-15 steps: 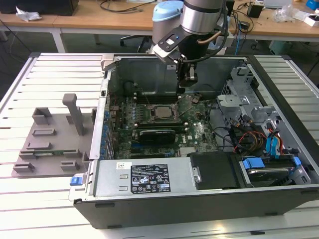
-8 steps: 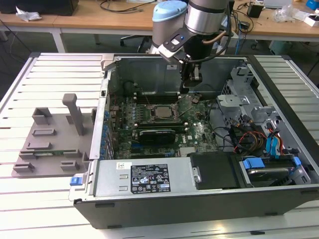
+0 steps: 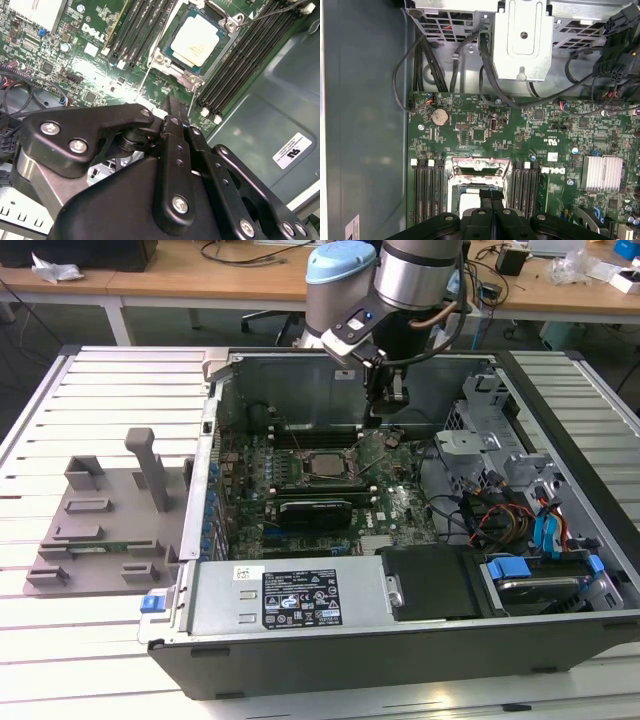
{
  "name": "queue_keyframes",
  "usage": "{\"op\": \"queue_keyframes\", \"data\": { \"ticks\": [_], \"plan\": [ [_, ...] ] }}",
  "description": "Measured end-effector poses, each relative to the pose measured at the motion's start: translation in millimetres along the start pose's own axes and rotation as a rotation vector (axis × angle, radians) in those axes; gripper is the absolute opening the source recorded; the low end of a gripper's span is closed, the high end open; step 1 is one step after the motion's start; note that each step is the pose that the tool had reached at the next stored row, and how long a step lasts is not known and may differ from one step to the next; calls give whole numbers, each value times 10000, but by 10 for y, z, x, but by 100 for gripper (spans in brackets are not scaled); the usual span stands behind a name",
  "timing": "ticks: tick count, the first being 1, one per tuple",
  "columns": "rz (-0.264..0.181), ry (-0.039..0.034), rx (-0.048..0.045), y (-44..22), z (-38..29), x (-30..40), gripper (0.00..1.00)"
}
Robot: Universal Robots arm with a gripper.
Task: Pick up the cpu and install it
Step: 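Close the cpu cover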
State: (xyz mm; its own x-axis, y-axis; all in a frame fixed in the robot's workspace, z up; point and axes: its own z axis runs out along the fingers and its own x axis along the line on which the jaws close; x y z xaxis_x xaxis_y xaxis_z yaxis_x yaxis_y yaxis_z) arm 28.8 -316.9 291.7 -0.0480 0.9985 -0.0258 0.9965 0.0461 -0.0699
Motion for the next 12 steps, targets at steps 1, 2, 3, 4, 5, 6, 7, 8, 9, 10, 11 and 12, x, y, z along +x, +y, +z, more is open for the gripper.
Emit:
{"op": "queue_keyframes", "data": {
  "ticks": [1, 2, 3, 4, 5, 6, 7, 8, 9, 10, 11, 12],
  "plan": [
    [0, 0, 0, 5, 0, 0, 11],
    [0, 0, 0, 10, -1, 0, 11],
    [0, 1, 0, 15, -1, -1, 11],
    [-1, 0, 0, 20, -1, -1, 11],
    [0, 0, 0, 28, -2, -1, 11],
    [0, 0, 0, 34, -2, -2, 11],
    [-1, 0, 0, 40, -3, -2, 11],
    [-1, 0, 0, 45, -3, -2, 11],
    [-1, 0, 0, 51, -3, -2, 11],
    [-1, 1, 0, 63, -4, -3, 11],
    [-2, 0, 0, 76, -5, -4, 11],
    [-2, -1, -1, 93, -6, -4, 11]
  ]
}}
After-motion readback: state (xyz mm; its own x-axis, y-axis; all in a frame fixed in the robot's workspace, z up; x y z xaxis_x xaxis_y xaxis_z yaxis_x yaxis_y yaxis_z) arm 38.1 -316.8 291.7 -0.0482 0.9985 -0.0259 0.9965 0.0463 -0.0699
